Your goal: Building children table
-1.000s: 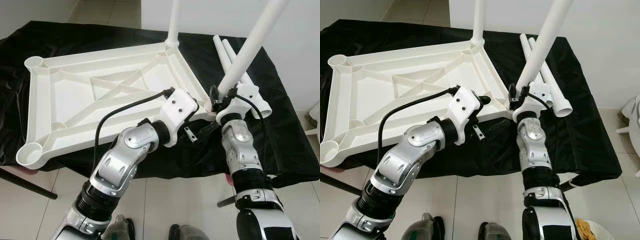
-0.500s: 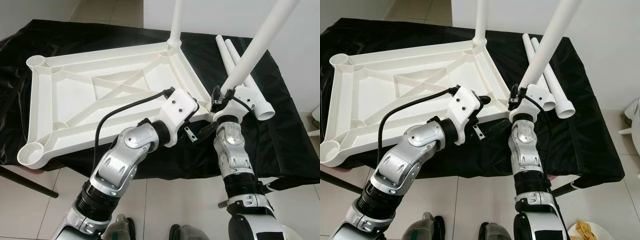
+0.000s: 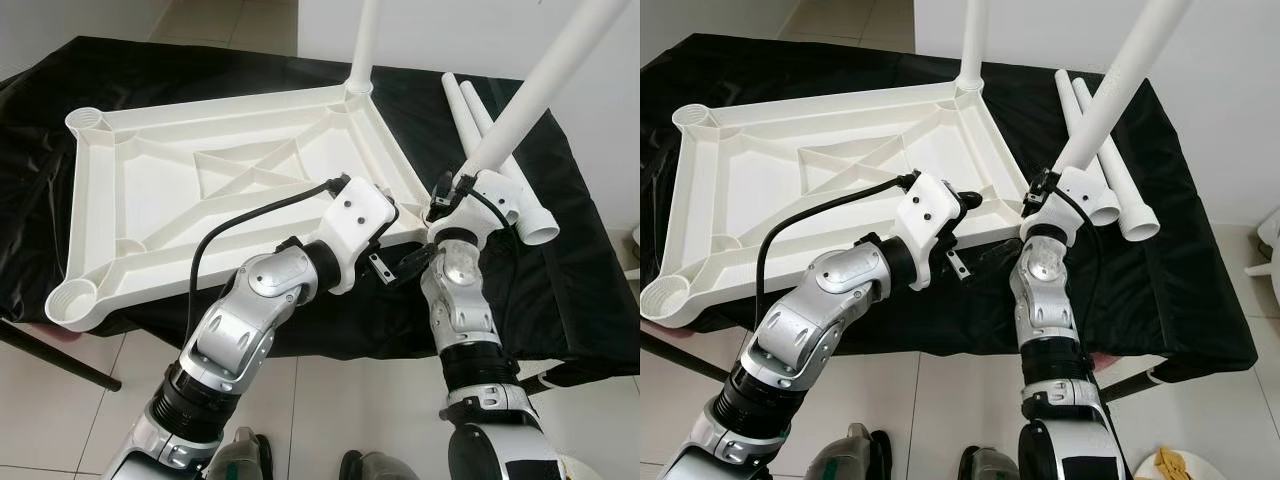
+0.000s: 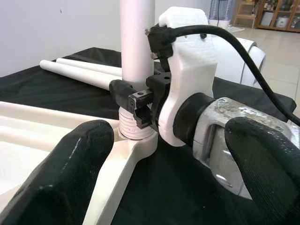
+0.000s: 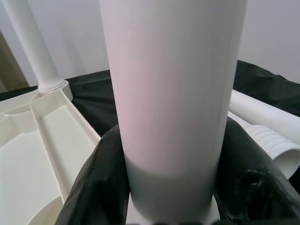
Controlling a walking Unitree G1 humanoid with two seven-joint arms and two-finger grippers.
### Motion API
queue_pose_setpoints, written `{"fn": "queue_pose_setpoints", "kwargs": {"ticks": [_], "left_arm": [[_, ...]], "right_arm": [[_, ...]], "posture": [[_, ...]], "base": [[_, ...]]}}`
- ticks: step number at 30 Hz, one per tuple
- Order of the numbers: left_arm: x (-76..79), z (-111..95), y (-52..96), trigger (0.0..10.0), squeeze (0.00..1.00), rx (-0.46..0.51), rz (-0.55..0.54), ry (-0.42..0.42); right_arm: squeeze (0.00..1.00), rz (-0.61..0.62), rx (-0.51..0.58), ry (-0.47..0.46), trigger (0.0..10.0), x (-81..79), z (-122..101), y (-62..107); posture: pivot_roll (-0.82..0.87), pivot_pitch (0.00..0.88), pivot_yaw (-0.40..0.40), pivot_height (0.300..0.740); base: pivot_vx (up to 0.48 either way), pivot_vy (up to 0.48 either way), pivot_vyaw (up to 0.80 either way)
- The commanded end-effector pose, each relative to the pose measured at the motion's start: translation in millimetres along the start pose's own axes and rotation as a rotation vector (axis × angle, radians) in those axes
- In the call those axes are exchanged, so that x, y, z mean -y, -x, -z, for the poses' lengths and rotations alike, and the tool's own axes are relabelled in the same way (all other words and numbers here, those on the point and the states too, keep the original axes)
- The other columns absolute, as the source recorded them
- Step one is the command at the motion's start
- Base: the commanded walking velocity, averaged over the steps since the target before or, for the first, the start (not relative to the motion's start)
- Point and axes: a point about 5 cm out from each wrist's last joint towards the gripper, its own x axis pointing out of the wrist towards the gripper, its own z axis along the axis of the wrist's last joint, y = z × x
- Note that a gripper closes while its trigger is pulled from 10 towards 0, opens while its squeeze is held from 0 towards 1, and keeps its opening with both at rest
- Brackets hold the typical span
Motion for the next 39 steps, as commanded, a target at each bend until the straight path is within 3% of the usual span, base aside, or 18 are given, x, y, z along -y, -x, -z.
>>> {"fn": "queue_pose_setpoints", "kwargs": {"ticks": [1, 11, 21, 33, 39], "left_arm": [[1.4, -4, -0.5, 10.0, 0.0, 0.011, 0.003, -0.009], [1.7, -5, -0.8, 10.0, 0.0, 0.013, 0.001, -0.008], [2.8, -5, -1.7, 10.0, 0.0, 0.019, 0.002, -0.007], [3.6, -5, -1.7, 10.0, 0.0, 0.023, 0.002, -0.007], [4.4, -6, -2.3, 10.0, 0.0, 0.025, 0.005, -0.006]], "right_arm": [[0.0, 0.119, -0.163, 0.045, 10.0, 23.3, 33, 4.8], [0.0, 0.167, -0.183, 0.062, 10.0, 20.0, 33, 1.9], [0.0, 0.188, -0.27, 0.066, 10.0, 22.8, 37, -10.5], [0.0, 0.101, -0.277, 0.083, 10.0, 15.6, 40, -10.0], [0.0, 0.032, -0.254, 0.142, 10.0, 13.9, 43, -5.2]], "posture": [[0.04, 0.127, -0.004, 0.74], [0.05, 0.126, -0.009, 0.74], [0.04, 0.121, -0.013, 0.74], [0.04, 0.113, -0.018, 0.74], [0.04, 0.109, -0.019, 0.74]], "base": [[0.0, 0.0, 0.0], [0.0, 0.0, 0.0], [0.0, 0.0, 0.0], [0.0, 0.0, 0.0], [0.0, 0.0, 0.0]]}}
